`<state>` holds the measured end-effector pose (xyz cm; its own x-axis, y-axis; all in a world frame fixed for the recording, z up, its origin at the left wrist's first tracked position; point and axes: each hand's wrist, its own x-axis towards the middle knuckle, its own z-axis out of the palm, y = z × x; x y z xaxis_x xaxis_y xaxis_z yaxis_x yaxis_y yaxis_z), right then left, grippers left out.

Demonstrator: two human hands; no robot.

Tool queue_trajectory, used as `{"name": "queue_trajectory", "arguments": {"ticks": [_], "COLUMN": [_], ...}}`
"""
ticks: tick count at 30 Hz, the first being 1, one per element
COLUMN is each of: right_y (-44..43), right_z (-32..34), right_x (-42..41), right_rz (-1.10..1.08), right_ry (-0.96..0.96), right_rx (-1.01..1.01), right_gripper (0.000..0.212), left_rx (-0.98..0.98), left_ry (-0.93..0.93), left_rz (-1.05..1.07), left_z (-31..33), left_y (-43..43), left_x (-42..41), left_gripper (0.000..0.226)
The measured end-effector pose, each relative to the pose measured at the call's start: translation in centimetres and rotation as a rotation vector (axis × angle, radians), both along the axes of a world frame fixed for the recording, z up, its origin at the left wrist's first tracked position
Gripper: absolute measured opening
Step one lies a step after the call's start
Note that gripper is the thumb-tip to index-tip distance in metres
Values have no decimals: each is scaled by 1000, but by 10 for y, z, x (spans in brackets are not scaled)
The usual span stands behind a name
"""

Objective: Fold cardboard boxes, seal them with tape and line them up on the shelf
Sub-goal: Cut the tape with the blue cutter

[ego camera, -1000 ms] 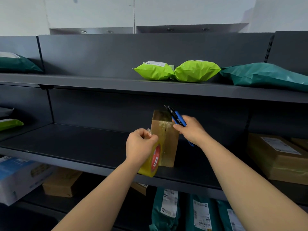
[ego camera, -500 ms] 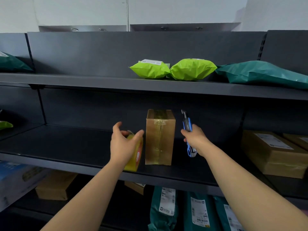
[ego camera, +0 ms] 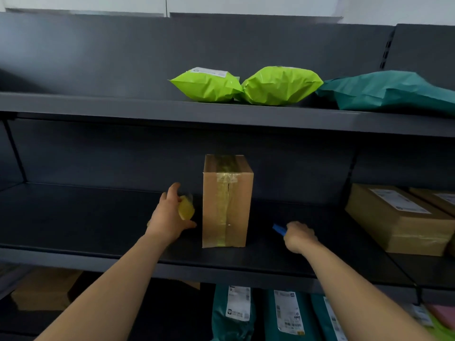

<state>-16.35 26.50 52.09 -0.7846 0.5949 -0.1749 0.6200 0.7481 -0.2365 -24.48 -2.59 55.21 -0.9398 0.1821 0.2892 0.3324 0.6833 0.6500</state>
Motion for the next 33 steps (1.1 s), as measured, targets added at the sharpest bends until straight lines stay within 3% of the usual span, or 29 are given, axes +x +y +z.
{"name": "queue_trajectory", "arguments": {"ticks": [4,7,11,14,17,20,28,30,33], "right_y": [5,7,-20,-45,-65,-71,-63,-60,-55], "right_z": [0,7,44,81,107,108,93,94,97], "right_x": [0,-2,-3,-5,-8,-13,-15,-11,-4], "right_rz": [-8,72,125,283,416,432,489,509,495], "right_ry": [33,247,753,870,818,811,863,803,744], "right_rx": [29,-171,-760,-999,-895,-771,-588,-591,-629], "right_gripper": [48,50,48,62,62,51,56,61,68], "left_rx": [-263,-238,216,643,694,647,435,445,568], "left_ry": [-63,-113,24,-80,-133,-109,79,23,-273], "left_rz": [-14,-13,-78,-228,-391,-334,-307,-373,-462], "left_z": [-9,-11,2,40,64,66,53,49,27], "left_y": [2,-1,7,22,34,42,42,36,23], "left_x": [-11,-18,-15,7,22,23,12,10,11], "left_gripper": [119,99,37,42,50,48,58,71,101]}}
